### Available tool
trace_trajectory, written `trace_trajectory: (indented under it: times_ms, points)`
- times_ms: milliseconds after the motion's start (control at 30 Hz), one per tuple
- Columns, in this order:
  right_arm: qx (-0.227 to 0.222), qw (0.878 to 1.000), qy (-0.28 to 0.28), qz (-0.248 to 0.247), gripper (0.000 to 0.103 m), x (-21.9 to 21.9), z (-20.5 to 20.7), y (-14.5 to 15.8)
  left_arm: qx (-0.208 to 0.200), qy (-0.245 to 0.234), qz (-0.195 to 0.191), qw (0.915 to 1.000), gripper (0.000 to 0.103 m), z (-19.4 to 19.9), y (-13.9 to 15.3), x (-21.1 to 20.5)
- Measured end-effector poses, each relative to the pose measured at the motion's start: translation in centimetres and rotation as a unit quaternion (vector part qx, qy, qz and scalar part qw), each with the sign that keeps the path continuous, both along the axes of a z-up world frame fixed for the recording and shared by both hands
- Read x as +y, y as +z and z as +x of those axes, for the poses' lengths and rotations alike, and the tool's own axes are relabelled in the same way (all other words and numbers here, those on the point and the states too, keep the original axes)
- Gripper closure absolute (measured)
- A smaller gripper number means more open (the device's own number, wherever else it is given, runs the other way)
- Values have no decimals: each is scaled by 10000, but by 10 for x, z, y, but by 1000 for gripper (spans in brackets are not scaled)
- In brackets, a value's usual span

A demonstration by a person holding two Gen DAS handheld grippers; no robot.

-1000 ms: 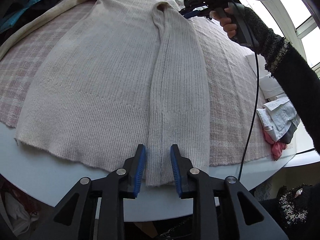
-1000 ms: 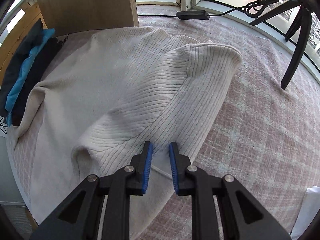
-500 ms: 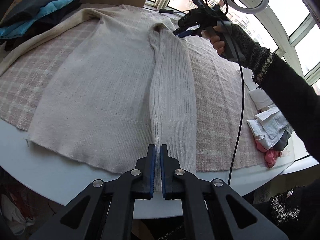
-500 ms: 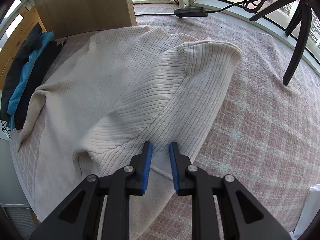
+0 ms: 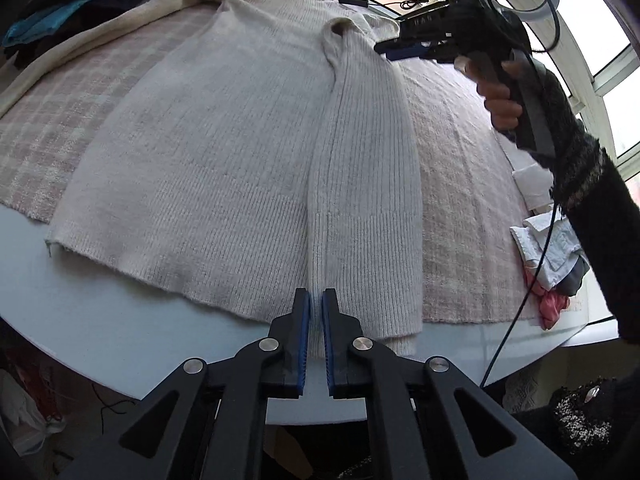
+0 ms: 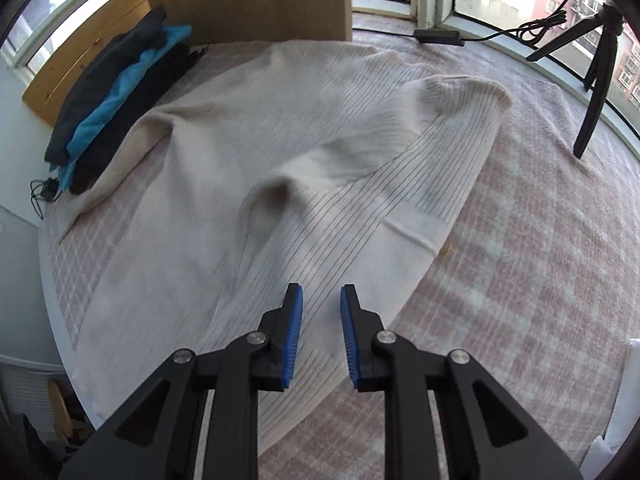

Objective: Fold clothes

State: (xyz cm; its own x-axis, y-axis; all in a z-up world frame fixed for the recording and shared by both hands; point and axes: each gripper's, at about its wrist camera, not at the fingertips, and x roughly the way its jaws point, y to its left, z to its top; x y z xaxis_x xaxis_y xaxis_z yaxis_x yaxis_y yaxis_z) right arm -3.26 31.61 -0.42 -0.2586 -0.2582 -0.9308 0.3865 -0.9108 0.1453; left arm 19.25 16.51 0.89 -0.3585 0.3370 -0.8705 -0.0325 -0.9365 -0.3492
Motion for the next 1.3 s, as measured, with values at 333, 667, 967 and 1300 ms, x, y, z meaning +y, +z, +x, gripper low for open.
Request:
trace_trajectory:
  times_ms: [333, 667, 967, 1300]
  points:
    - [463, 9988, 30, -151, 82, -18, 42, 11, 195, -872, 415, 9951, 98, -27, 1, 47]
    - [95, 9997, -7, -218, 80, -36, 51, -3, 176, -512, 447, 9975, 96, -22, 16, -1]
    - [-75, 9960, -405, -789, 80, -43, 49, 47, 679, 483, -687, 9942, 82, -46, 55, -183]
    - [-320, 9878, -1020, -1136, 68, -169, 17, 66, 505, 522, -950, 9928, 71, -127, 9, -353]
